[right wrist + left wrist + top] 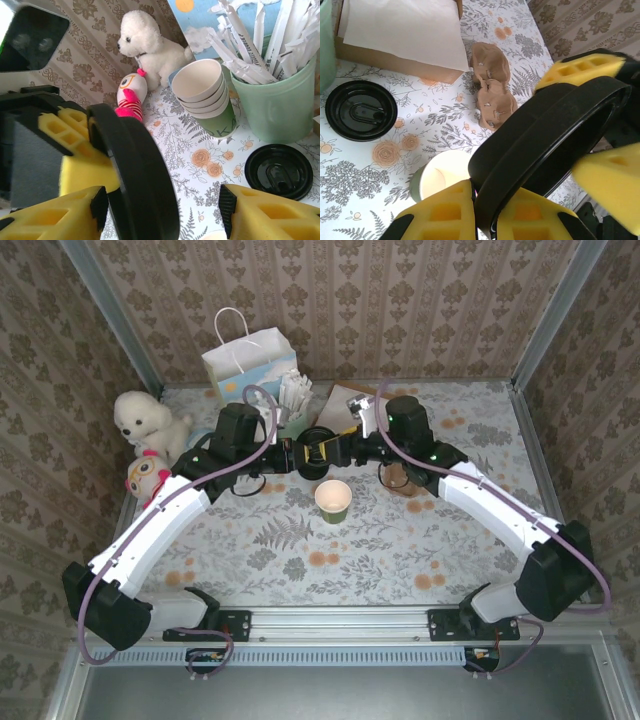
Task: Pack the takeout coffee
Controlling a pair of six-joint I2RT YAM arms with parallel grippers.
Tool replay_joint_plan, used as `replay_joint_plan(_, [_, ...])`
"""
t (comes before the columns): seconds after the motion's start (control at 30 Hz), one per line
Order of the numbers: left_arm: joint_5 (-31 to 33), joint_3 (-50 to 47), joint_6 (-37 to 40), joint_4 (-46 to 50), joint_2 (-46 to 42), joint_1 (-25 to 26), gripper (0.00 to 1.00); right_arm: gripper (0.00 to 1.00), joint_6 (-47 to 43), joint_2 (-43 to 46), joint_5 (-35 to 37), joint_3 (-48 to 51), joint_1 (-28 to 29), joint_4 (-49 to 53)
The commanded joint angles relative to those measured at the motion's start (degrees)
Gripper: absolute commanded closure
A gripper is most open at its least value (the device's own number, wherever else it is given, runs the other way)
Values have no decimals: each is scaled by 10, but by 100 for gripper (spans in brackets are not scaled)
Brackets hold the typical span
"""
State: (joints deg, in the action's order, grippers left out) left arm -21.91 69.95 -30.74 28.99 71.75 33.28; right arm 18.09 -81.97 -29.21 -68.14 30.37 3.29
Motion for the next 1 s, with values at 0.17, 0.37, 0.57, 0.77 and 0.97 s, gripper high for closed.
replay_joint_plan(0.17, [-13,-7,12,-28,-20,-6,100,58,-8,-2,-42,-3,0,-37])
replay_joint_plan(0.37, [-17,-10,12,-34,-22,-6,100,70,-8,-4,-60,-7,3,-41])
replay_joint_plan(0.57, [-38,-16,9,-47,-26,-6,100,81,-37,4,-34,-10,4,-18])
replay_joint_plan(0.77, [-56,-15,20,-47,-30,-6,99,86,-81,4,-33,-38,8,22])
replay_joint_plan(0.97, [-113,8,97,-2,-64,-17,67,92,-152,19,79,-68,17,63])
